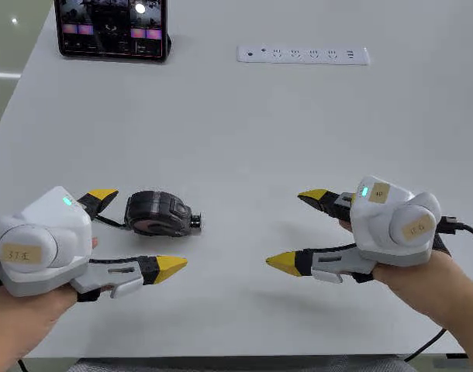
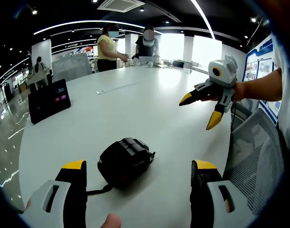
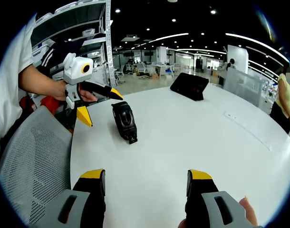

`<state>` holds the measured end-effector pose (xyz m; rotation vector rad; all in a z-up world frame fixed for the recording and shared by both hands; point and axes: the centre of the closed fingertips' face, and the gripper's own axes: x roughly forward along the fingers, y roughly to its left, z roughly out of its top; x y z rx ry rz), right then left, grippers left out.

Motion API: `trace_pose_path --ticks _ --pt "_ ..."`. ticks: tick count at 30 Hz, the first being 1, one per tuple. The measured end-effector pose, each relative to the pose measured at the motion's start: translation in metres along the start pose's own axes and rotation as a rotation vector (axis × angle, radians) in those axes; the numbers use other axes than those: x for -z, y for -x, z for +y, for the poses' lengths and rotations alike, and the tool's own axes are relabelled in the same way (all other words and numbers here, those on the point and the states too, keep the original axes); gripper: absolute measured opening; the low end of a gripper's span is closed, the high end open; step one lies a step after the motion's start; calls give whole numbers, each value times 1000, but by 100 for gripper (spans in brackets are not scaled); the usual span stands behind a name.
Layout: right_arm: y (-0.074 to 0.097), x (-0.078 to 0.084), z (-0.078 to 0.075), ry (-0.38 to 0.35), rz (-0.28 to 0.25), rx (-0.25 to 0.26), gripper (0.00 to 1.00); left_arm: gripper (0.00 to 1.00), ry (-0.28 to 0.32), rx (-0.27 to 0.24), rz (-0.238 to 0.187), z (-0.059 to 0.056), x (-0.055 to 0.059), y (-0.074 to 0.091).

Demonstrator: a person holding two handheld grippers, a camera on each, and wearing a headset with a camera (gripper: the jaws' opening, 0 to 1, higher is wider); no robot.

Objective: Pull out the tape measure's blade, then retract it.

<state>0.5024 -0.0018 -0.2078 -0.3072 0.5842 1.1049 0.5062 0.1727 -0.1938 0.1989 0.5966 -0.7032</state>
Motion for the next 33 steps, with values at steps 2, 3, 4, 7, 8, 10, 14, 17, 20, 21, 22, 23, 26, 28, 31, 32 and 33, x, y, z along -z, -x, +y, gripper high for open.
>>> trace_pose_path --ticks 2,3,4,7,8,10,14,17,20,21,22,23,26,28,31,32,33 --pt "3 1 0 -5 -2 4 69 90 -3 -2 6 1 1 1" --pt "4 2 0 -5 -2 6 69 90 -4 -2 8 1 2 1" --pt "6 3 0 -8 -2 9 69 90 -5 -2 10 1 2 2" --pt "10 7 -1 -20 0 17 70 90 -10 2 16 1 5 3" --pt "12 8 0 -22 0 19 70 90 -12 2 18 1 5 4" --pt "15 10 0 -28 -1 23 71 91 -21 0 20 2 7 5" --pt "19 12 0 -39 -9 29 75 92 -22 5 19 0 7 7" --pt "22 14 0 -47 -19 35 77 93 -26 9 12 -2 7 8" --pt "24 15 -1 -53 -28 39 79 94 -33 16 -2 -4 6 10" --pt "24 16 -1 -56 -29 40 79 94 -42 19 -15 -5 5 11" --pt "26 16 -1 -58 -30 42 80 94 -48 25 -26 -7 4 11" --pt "26 17 -1 -59 -31 43 81 93 -45 27 -24 -7 5 12" --pt "29 19 -1 -68 -34 46 83 94 -50 36 -20 -7 9 12" --pt "31 20 -1 -69 -35 49 83 94 -50 39 -18 -8 11 12" --pt "32 23 -1 -72 -31 53 84 96 -55 45 -23 -8 12 14" --pt "32 24 -1 -75 -30 52 85 97 -54 50 -29 -8 11 15" --pt "33 25 -1 -74 -29 54 86 98 -53 52 -28 -9 12 15"
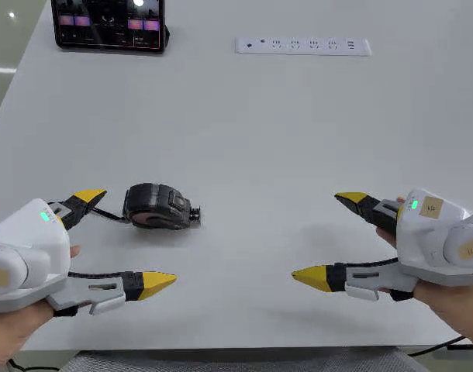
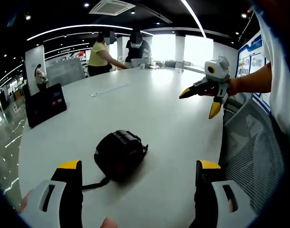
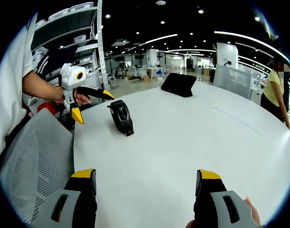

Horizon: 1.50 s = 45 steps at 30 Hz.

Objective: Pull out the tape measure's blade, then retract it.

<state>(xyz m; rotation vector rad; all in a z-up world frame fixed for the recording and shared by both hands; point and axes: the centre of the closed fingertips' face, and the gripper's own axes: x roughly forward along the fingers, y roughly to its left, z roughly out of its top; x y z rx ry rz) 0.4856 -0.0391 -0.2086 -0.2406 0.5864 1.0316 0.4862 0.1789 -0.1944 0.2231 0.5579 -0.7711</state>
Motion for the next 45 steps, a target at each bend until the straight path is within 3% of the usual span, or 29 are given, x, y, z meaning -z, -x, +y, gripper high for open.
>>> trace_pose_path --ticks 17,32,45 --pt "11 10 -3 15 10 27 92 99 -47 9 22 1 13 6" --pt "19 13 -3 22 21 37 93 99 -95 22 41 -3 16 8" --pt "25 17 -2 16 31 37 93 99 -83 32 27 -2 14 12"
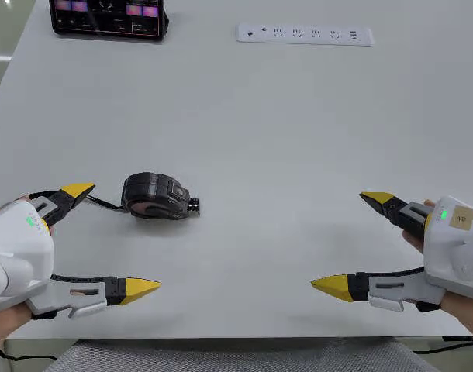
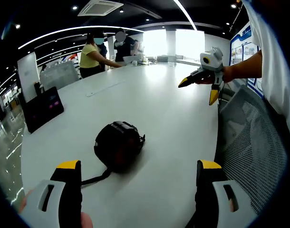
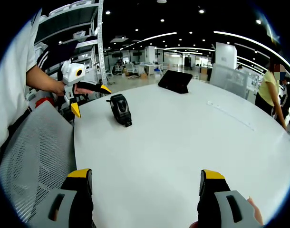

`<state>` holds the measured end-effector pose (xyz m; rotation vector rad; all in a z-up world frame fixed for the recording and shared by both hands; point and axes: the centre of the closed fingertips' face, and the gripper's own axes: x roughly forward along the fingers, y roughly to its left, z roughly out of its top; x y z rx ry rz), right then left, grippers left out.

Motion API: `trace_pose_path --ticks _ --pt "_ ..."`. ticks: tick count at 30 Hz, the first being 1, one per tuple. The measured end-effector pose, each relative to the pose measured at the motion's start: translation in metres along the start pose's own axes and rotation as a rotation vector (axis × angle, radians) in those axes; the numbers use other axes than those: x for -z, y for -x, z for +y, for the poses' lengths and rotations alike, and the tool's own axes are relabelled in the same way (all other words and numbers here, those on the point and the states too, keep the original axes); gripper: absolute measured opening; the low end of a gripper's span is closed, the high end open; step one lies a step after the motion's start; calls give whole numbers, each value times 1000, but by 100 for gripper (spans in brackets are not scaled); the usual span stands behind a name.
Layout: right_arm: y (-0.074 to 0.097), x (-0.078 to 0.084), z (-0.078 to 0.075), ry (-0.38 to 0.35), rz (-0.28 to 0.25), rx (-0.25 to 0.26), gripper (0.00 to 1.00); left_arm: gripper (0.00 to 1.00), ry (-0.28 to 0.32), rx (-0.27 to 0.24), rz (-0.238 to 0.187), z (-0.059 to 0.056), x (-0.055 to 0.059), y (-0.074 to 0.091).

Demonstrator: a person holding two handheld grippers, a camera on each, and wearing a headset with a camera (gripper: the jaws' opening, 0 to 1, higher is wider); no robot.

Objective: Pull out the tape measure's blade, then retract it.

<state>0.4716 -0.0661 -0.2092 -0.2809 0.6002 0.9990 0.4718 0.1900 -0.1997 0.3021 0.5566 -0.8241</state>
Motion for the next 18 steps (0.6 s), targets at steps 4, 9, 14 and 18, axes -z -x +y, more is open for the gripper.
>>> trace_pose_path --ticks 4,9,14,18 --pt "1 1 -1 -2 3 1 93 99 23 6 -7 -2 0 1" --pt "1 0 -1 -2 3 0 92 99 31 0 -9 -1 1 2" --pt "1 1 0 -4 3 0 92 99 20 5 -2 -3 1 2" --pt "1 1 -1 -5 3 1 92 99 28 15 -3 -4 1 1"
